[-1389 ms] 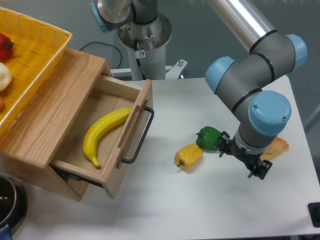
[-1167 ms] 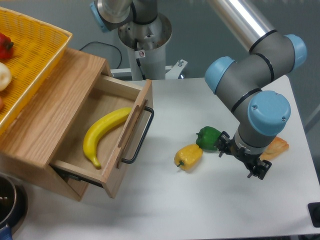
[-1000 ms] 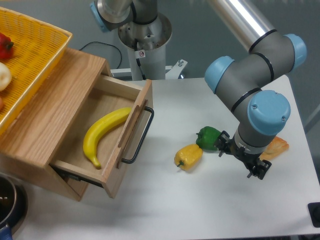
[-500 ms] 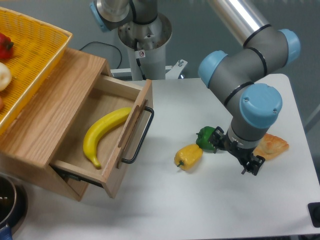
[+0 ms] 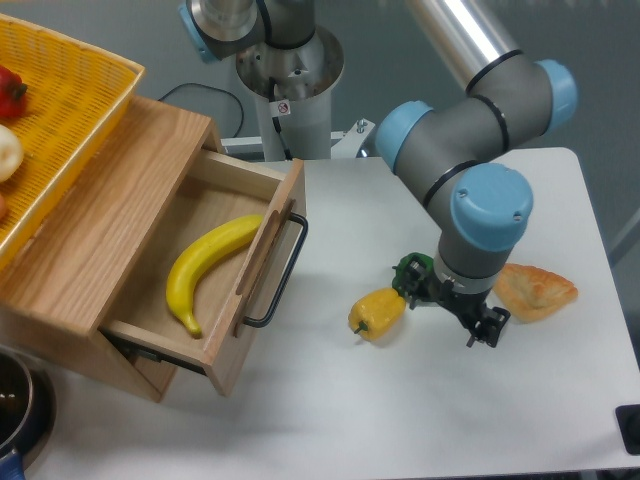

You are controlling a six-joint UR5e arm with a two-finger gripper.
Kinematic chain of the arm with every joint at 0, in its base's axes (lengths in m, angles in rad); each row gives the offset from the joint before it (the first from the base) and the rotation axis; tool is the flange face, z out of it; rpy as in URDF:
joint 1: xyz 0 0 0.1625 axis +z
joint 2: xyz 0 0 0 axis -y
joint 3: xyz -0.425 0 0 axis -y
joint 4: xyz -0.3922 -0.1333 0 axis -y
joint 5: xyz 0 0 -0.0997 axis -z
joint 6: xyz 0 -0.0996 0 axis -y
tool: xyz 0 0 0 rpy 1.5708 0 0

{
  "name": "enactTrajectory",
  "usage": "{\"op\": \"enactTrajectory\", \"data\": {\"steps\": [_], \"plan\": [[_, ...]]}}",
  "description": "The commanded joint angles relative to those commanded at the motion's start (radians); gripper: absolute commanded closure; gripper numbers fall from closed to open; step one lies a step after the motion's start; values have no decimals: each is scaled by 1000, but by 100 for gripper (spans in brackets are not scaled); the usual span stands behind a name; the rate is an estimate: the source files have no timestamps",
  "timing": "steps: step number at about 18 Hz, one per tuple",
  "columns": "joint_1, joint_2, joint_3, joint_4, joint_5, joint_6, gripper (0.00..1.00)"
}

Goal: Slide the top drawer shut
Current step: 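Move the gripper toward the open drawer's front panel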

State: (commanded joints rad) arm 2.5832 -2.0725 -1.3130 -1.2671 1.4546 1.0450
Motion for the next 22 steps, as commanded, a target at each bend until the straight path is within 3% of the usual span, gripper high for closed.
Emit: {"op": "enactTrajectory", "data": {"steps": [6, 9, 14, 22], "plan": [[40, 106, -89, -2, -163, -69, 50], [58, 141, -95, -5, -252, -157, 74], [12, 176, -91, -12, -258, -305, 98], [-20, 215, -100, -40, -257, -327, 100]]}}
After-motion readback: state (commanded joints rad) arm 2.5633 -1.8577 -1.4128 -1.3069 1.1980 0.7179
